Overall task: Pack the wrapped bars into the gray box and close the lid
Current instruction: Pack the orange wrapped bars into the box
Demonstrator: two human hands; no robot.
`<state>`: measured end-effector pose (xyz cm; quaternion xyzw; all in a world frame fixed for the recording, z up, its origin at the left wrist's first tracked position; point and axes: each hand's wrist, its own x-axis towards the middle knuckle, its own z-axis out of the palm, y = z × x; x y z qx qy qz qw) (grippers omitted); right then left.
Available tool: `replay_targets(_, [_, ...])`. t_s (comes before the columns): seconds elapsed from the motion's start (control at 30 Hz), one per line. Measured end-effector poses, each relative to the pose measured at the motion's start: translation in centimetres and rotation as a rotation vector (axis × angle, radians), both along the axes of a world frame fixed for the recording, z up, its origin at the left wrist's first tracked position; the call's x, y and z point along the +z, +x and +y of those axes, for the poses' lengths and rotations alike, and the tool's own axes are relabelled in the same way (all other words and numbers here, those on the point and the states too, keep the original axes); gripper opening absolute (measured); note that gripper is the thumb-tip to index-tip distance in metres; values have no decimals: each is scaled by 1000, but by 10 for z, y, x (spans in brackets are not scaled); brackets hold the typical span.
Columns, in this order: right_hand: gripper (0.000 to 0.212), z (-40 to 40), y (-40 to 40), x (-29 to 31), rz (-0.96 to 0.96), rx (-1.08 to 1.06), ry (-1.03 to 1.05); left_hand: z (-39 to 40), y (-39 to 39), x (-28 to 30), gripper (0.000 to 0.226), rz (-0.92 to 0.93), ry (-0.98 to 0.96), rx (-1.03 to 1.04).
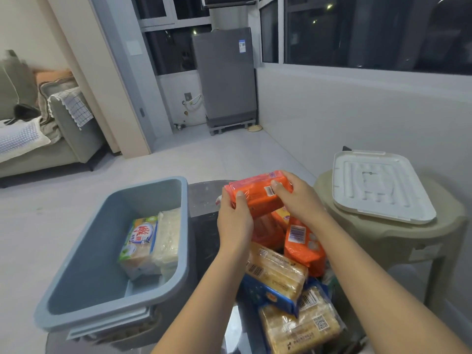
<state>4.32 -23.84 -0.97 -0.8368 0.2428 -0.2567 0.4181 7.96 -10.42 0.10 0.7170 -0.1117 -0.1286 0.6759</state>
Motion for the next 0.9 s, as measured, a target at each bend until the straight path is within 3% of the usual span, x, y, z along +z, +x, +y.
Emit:
replay_targets(0.13, [48,22,-11,17,-133,7,24,21,-5,20,17,-72,-93,5])
replay_targets(0.23, [49,40,-18,27,-174,39,55,44,-5,39,10,-65,-118,-19])
replay_targets(0.4, [51,74,-15,43,-192,97,62,94,7,65,36,32,-64,-90])
replay_targets(0.57, [51,106,7,58,-158,193,57,142,32,77,16,149,-13,-137])
replay_targets(0.73, [50,133,39,72,-113,273,51,174,59,77,66,321,40,-263])
replay_targets(0.8, [47,140,54,74,-115,295,48,184,67,74,58,348,54,-343])
replay_targets(0.9, [46,148,73,72,-90,324,78,190,80,63,49,388,11,-304])
